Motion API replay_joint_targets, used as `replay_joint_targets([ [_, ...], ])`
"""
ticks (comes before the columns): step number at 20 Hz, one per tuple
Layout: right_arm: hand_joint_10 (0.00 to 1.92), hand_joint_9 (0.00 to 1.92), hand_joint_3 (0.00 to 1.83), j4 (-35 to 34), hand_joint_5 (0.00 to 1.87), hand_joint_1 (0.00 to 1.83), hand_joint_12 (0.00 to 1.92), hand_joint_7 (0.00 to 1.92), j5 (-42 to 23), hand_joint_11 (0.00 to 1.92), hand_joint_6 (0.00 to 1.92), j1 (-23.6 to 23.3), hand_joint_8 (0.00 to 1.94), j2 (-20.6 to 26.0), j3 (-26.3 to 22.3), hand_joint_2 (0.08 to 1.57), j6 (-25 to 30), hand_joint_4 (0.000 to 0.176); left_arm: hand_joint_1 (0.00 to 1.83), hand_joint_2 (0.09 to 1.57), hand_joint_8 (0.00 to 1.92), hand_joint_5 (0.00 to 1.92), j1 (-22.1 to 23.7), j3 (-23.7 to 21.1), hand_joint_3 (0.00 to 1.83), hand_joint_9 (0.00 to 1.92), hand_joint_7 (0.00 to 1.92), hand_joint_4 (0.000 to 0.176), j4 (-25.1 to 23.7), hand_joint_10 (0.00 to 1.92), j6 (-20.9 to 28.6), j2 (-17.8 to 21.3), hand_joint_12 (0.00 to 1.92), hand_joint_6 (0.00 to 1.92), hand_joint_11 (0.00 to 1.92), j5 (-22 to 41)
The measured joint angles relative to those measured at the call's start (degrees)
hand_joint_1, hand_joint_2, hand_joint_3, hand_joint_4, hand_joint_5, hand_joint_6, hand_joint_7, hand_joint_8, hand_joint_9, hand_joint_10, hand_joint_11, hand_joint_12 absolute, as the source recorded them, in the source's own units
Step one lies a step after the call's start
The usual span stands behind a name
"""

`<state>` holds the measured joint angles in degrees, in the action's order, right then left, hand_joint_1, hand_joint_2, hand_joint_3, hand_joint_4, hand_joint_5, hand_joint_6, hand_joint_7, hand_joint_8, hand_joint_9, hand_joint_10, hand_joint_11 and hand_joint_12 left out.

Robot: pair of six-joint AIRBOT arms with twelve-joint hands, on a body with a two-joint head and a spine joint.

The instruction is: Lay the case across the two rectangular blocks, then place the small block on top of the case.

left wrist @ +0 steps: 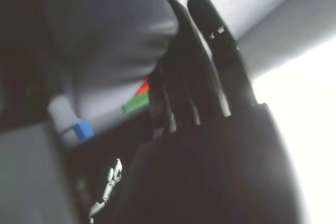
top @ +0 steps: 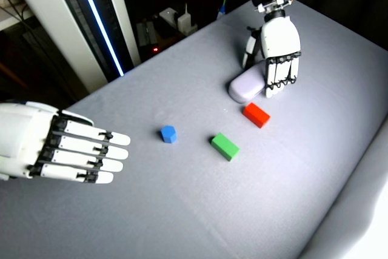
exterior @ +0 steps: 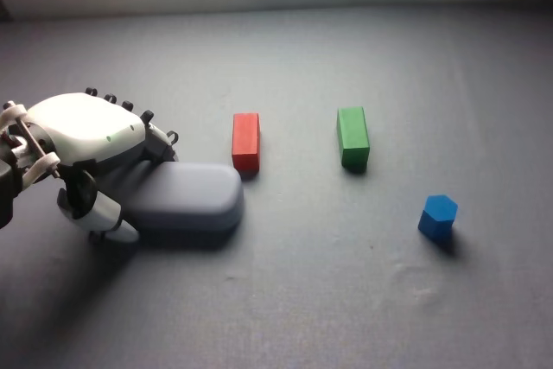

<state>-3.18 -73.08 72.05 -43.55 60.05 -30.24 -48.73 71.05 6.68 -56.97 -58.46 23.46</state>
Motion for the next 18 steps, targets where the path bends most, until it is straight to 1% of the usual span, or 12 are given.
replay_joint_targets([
  [2,0.00,0.35,0.00,-0.11,0.41,0.86,0.85,0.34,0.02,0.06,0.00,0.00,0.00,0.00,0.00,1.25,0.00,0.000,1.24,1.11,0.99,0.94,-0.02,-0.26,0.00,0.99,1.04,0.000,0.39,0.86,0.00,0.02,1.37,0.97,0.83,0.57],
  [4,0.00,0.35,0.01,0.02,0.41,0.80,0.86,0.34,0.07,0.05,0.00,0.00,0.00,-0.02,0.00,1.27,0.02,0.000,1.23,1.11,0.97,0.92,-0.13,-1.75,0.00,1.00,1.05,0.000,0.85,0.84,0.00,0.63,1.34,1.03,0.80,1.05],
  [7,0.00,0.34,0.00,0.00,0.41,0.85,0.90,0.33,0.04,0.04,0.00,0.00,0.00,-0.04,0.00,1.26,0.04,0.000,1.25,1.08,0.80,0.98,-0.24,-5.38,0.00,1.05,1.13,0.000,0.26,0.69,-0.02,3.13,1.22,0.96,0.83,4.61],
  [8,0.00,0.35,0.00,0.00,0.42,0.83,0.90,0.33,0.04,0.03,0.00,0.00,0.00,-0.04,0.00,1.26,0.07,0.000,1.36,1.06,0.72,0.98,-0.24,-6.56,0.00,1.05,1.15,0.000,-0.31,0.97,0.66,4.42,1.32,0.90,0.86,7.10],
  [9,0.00,0.34,0.00,-0.04,0.42,0.83,0.90,0.33,0.13,0.03,0.00,0.00,0.00,-0.04,0.00,1.26,0.07,0.000,1.38,1.07,0.72,0.94,-0.24,-7.50,0.00,1.00,1.12,0.000,-0.92,1.09,1.77,5.55,1.40,0.99,0.84,10.14],
  [11,0.00,0.35,0.00,-0.02,0.41,0.81,0.91,0.33,0.00,0.04,0.00,0.00,0.00,-0.07,0.00,1.26,0.11,0.000,1.24,1.11,0.85,0.88,-0.02,-7.98,0.00,0.99,1.09,0.000,-1.81,0.93,3.93,6.56,1.47,1.13,0.83,14.69],
  [12,0.00,0.34,0.00,-0.04,0.42,0.85,0.90,0.33,0.02,0.02,0.00,0.00,0.00,-0.15,0.00,1.26,0.11,0.000,1.35,1.09,0.78,0.88,0.20,-8.09,0.00,0.99,1.10,0.000,-1.99,1.07,5.27,6.67,1.46,1.12,0.79,16.68],
  [14,0.00,0.33,0.00,0.00,0.42,0.84,0.92,0.34,0.02,0.00,0.00,0.00,0.00,-0.24,0.00,1.27,0.11,0.000,1.38,1.09,0.70,0.89,1.38,-8.09,0.00,0.97,1.11,0.000,-3.32,1.11,6.34,6.67,1.41,1.13,0.77,18.45],
  [15,0.00,0.34,0.00,-0.02,0.43,0.80,0.94,0.35,0.04,0.01,0.00,0.00,0.00,-0.26,0.00,1.27,0.13,0.000,1.38,1.08,0.69,0.91,2.36,-8.09,0.00,1.00,1.14,0.000,-3.98,1.08,6.49,6.43,1.45,1.08,0.75,19.32],
  [16,0.00,0.34,0.00,-0.04,0.43,0.85,0.93,0.36,0.07,0.00,0.00,0.00,0.00,-0.26,0.00,1.26,0.13,0.000,1.28,1.08,0.80,0.95,2.99,-7.87,0.00,1.01,1.14,0.000,-3.89,0.90,6.51,5.99,1.42,0.98,0.83,19.82],
  [17,0.00,0.34,0.00,-0.04,0.43,0.83,0.93,0.36,0.09,0.00,0.00,0.00,0.00,-0.26,0.00,1.26,0.13,0.000,1.26,1.08,0.80,0.97,4.07,-6.93,0.00,1.04,1.15,0.000,-3.93,0.80,6.54,4.90,1.34,0.96,0.91,20.26],
  [18,0.00,0.34,0.00,0.02,0.43,0.81,0.94,0.36,0.04,0.01,0.00,0.00,0.01,-0.26,0.00,1.26,0.13,0.000,1.37,1.05,0.68,0.98,5.01,-6.01,0.00,1.10,1.17,0.000,-3.58,0.90,6.51,3.58,1.27,0.92,0.93,20.17],
])
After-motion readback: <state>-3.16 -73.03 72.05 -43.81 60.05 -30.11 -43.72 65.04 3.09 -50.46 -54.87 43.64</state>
